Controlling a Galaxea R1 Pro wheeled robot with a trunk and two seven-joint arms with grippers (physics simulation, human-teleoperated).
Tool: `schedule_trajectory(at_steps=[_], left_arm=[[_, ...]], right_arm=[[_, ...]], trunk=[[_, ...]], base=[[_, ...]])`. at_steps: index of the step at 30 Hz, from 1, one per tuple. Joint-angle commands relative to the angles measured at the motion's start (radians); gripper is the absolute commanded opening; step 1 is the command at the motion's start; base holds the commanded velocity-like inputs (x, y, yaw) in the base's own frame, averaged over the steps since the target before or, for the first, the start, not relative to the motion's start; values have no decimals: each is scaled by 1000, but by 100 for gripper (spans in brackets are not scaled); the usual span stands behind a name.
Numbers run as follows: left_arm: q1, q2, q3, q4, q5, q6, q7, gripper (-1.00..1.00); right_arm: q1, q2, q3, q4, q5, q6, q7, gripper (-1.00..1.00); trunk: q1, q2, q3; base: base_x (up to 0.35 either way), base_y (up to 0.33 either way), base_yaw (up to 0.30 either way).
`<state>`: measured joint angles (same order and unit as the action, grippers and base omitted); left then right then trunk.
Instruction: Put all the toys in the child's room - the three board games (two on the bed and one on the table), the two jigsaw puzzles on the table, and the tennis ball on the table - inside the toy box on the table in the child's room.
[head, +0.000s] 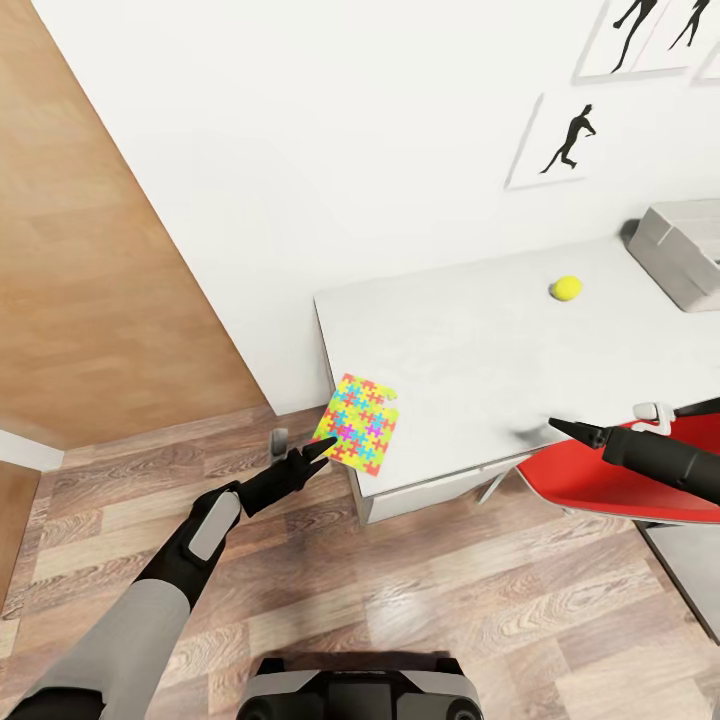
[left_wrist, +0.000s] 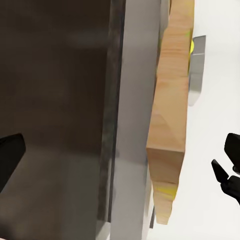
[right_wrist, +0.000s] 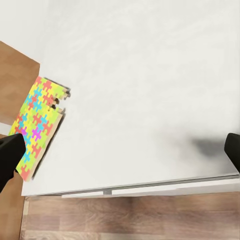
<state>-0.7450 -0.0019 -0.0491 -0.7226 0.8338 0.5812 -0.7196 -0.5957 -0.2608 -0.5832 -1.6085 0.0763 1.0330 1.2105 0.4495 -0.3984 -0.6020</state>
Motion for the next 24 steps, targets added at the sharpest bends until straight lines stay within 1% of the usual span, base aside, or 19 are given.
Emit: schedule_trajectory(at_steps=[1,7,16,24], left_arm=[[-1,0,0,0,7,8,0,100],[-1,0,-1,0,9,8,5,100],[0,0,1,-1,15,8,39,100],[0,-1,0,-1,17,8,51,100]], right_arm=[[-1,0,-1,-1,8,7,9,100],[-1,0,-1,-1,8,7,9,100],[-1,0,-1,-1,8,7,9,100],[-1,0,-1,-1,8,7,9,100]], trunk=[[1,-2,-1],[1,-2,-1],[1,-2,-1],[1,-2,-1]], base=[[0,-3,0],[0,-2,0],[0,0,0],[0,0,0]])
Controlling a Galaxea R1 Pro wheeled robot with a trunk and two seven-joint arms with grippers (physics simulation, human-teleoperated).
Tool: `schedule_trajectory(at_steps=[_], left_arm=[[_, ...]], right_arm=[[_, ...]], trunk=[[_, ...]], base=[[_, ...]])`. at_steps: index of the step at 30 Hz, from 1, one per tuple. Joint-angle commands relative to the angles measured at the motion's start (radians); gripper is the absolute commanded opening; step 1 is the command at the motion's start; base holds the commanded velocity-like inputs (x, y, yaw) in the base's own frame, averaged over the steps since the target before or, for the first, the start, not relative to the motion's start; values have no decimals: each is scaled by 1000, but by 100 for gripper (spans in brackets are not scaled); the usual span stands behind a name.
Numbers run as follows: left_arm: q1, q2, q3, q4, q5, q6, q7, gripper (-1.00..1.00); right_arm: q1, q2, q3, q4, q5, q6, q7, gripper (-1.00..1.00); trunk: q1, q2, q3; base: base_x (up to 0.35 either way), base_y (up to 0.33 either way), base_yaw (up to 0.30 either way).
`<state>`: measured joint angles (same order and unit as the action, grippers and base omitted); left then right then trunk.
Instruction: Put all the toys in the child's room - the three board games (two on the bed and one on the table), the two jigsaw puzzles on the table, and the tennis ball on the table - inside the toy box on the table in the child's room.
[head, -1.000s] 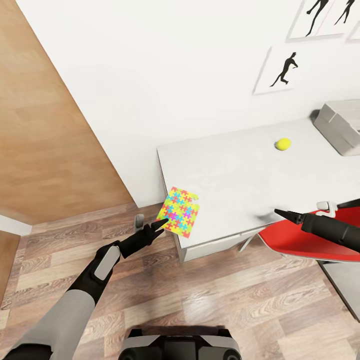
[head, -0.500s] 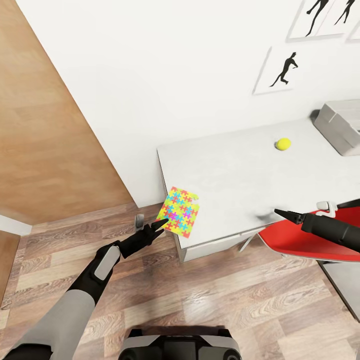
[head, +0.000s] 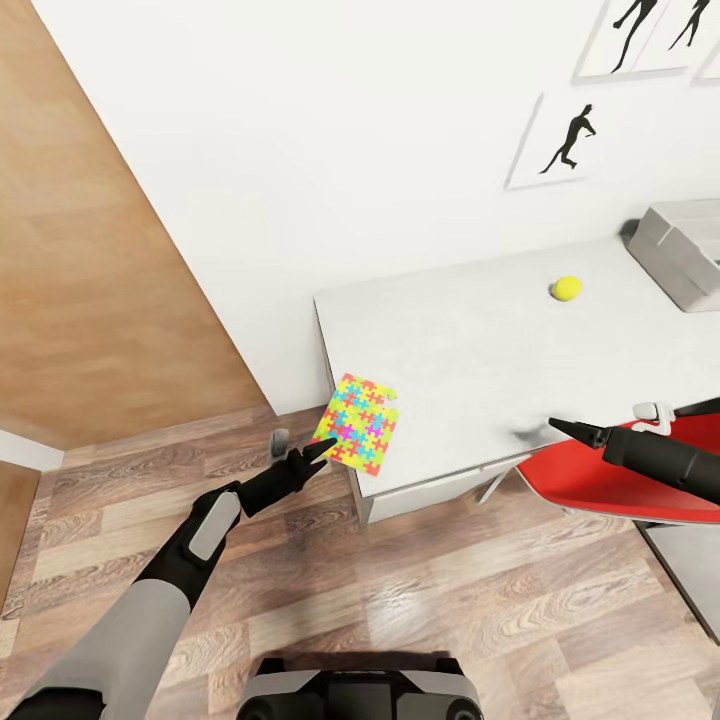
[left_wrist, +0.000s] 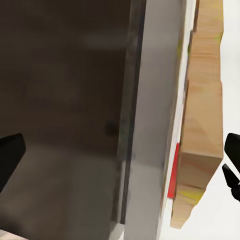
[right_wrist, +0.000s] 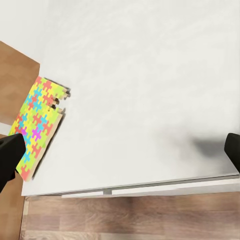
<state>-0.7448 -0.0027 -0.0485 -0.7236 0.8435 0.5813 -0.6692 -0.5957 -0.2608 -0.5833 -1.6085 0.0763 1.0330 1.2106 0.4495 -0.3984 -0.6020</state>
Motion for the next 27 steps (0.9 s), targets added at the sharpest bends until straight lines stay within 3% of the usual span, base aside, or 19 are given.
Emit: schedule_trajectory(at_steps=[1,27], left_arm=[[-1,0,0,0,7,8,1,100],[-2,-11,-5,1,1,8,18,100]], right_arm=[[-1,0,-1,-1,8,7,9,100],[-1,-1,-3,-1,8,7,9,100]], trunk=[[1,-2,-1],[1,-2,-1]], base=[[0,0,0],[0,0,0]])
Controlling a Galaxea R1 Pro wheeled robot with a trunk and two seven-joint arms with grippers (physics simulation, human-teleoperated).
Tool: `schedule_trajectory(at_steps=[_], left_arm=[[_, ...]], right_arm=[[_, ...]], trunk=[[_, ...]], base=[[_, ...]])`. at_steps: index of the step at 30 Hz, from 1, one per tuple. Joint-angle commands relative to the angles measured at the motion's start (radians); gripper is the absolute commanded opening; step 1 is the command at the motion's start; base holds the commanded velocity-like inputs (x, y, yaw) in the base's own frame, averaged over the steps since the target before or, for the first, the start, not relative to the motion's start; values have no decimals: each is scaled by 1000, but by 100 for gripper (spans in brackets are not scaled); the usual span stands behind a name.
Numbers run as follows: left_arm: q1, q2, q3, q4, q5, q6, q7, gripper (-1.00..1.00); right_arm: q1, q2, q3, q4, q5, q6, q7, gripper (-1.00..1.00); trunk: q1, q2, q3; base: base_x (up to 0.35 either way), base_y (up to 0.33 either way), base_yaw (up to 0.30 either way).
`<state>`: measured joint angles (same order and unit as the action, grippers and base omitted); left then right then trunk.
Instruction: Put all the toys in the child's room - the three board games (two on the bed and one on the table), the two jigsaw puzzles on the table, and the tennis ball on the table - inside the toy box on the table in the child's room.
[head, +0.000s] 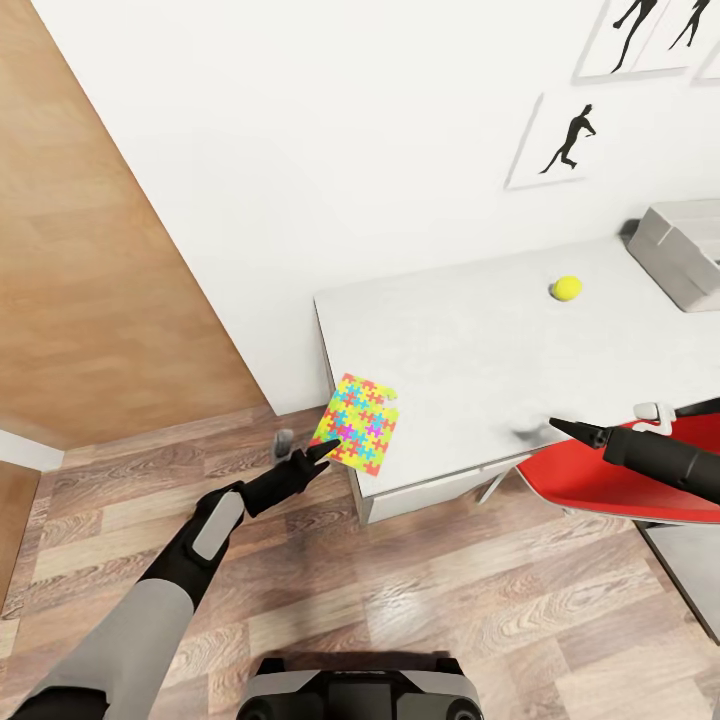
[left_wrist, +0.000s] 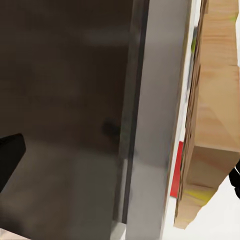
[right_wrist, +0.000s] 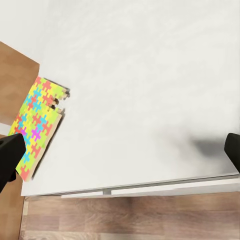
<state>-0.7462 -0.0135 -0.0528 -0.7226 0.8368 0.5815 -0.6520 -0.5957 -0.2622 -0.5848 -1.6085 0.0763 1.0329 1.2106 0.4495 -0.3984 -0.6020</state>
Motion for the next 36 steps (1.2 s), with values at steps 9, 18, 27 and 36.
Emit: schedule_trajectory(at_steps=[9,18,27,36], left_arm=[[-1,-2,-1,-1,6,8,1,-100],[-6,-17,-1,-3,5,8,1,-100],[-9,-21,-1,-3,5,8,11,-100],[-9,-20,-1,-3,6,9,12,-100]], right_arm=[[-1,0,-1,-1,8,7,9,100],[-1,0,-1,-1,8,7,9,100],[-1,0,-1,-1,8,7,9,100],[-1,0,-1,-1,8,7,9,100]], trunk=[[1,-2,-1],[1,-2,-1],[1,-2,-1],[1,-2,-1]], base=[[0,0,0],[0,0,0],[0,0,0],[0,0,0]])
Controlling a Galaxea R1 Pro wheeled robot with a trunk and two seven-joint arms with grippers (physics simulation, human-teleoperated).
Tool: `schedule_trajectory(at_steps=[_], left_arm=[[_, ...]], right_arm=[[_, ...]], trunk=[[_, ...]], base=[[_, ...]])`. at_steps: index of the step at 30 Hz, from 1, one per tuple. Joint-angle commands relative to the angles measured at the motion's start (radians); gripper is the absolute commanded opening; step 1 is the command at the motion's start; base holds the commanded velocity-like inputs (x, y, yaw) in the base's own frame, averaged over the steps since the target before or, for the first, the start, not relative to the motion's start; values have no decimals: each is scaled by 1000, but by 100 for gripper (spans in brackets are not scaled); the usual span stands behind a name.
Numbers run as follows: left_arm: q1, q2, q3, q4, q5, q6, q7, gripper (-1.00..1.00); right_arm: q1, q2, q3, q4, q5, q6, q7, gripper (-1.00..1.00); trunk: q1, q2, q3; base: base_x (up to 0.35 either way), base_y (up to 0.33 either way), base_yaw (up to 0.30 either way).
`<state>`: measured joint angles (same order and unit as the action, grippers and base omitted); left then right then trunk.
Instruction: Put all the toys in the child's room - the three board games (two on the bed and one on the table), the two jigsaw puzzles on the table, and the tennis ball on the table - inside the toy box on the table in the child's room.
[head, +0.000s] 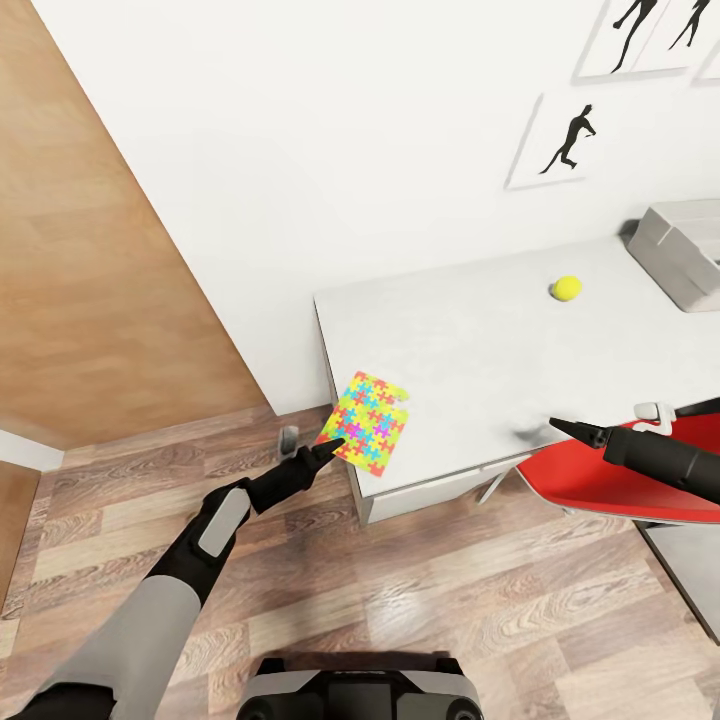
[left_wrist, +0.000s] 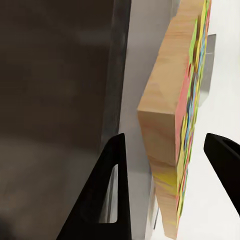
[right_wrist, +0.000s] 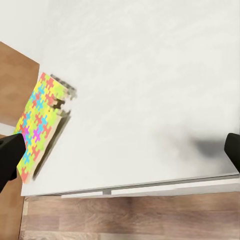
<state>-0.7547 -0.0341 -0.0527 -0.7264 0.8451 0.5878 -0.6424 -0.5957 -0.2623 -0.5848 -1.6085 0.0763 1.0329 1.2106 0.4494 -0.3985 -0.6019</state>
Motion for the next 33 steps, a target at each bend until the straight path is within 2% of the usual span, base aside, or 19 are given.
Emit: schedule_trajectory(at_steps=[1,11,19,33], left_arm=[[0,0,-1,1,-2,3,1,-100],[3,0,-3,-12,0,5,-1,-100],[13,-2,-5,-61,4,7,-2,-100],[71,-14,-4,-213,1,63,7,-100]], right_arm=[[-1,0,-1,-1,8,7,9,100],[-1,0,-1,-1,9,7,9,100],[-1,1,-1,-1,9,7,9,100],[-1,3,0,-1,10,7,9,100]], trunk=[[1,-1,-1],[1,-1,-1],[1,-1,-1],[1,-1,-1]], base=[[0,0,0],[0,0,0],[0,0,0],[0,0,0]])
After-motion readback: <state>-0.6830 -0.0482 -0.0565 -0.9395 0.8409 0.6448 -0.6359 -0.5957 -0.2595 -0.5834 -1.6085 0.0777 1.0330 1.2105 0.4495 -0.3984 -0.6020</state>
